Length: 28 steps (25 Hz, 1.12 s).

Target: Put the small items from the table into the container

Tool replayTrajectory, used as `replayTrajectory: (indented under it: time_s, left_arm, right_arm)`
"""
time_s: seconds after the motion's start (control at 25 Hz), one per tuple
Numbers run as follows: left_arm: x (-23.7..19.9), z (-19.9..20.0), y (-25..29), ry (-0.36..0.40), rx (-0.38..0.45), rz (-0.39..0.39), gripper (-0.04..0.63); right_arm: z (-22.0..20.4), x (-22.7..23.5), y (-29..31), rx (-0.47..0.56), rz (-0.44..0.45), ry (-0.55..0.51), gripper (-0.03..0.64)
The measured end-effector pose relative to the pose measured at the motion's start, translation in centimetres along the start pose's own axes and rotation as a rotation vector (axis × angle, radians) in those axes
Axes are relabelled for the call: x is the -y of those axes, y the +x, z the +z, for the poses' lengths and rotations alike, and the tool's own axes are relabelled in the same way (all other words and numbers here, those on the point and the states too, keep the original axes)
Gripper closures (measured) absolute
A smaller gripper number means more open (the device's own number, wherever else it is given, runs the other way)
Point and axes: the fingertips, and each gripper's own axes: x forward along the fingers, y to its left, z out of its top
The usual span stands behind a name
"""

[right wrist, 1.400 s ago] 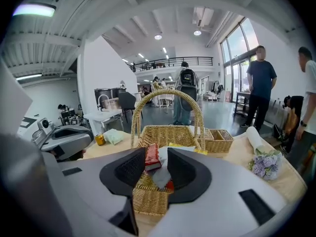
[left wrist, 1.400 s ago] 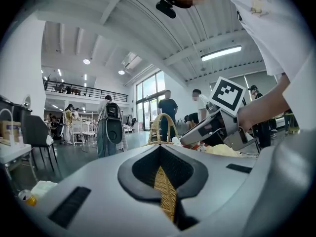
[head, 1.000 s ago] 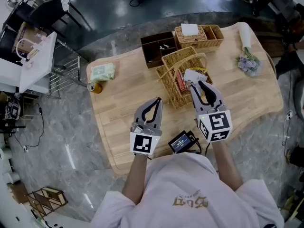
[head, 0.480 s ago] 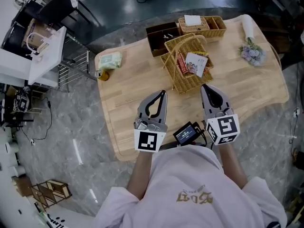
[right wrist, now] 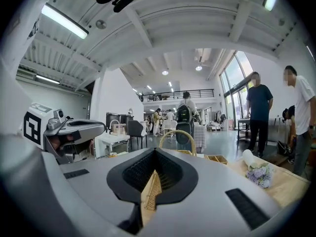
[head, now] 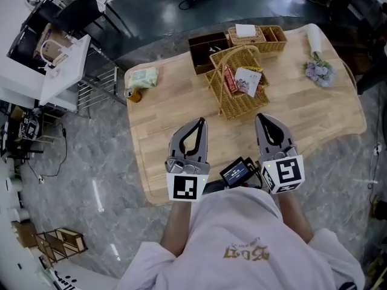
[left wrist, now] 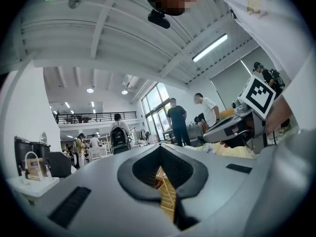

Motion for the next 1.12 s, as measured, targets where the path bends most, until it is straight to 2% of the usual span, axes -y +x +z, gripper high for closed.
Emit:
replayTrajectory:
  time_s: [0.2,0.48,0.6,0.76,1.12]
  left_arm:
    - [0.4,0.0,-0.2,-0.007,-0.006,0.002,0.603]
    - [0.5,-0.9,-0.5,-0.04,-0.055,0.005,0.603]
    - [0.5,-0.7,-0.4,-0.033,-0.039,0.005,0.603]
    - [0.6,-1.5,-0.5,-0.071,-0.078,0.005,0.603]
    - [0.4,-2.0,0.2,-0.097,-0.091,-0.02,0.603]
  right_arm:
    - [-0.6,-0.3,-0.4,-0.014,0.012,-0.002,0.598]
    - [-0.6,-0.4,-0.4,-0.018,0.016,0.01,0.598]
    - [-0.6,-0.2,-0.3,-0.018,0.018,0.014,0.598]
    - [-0.6,0.0,-0.1,-0.025,0.017,0.023,0.598]
    - [-1.1,0.3,0.6,-0.068,0.018,0.044,0.598]
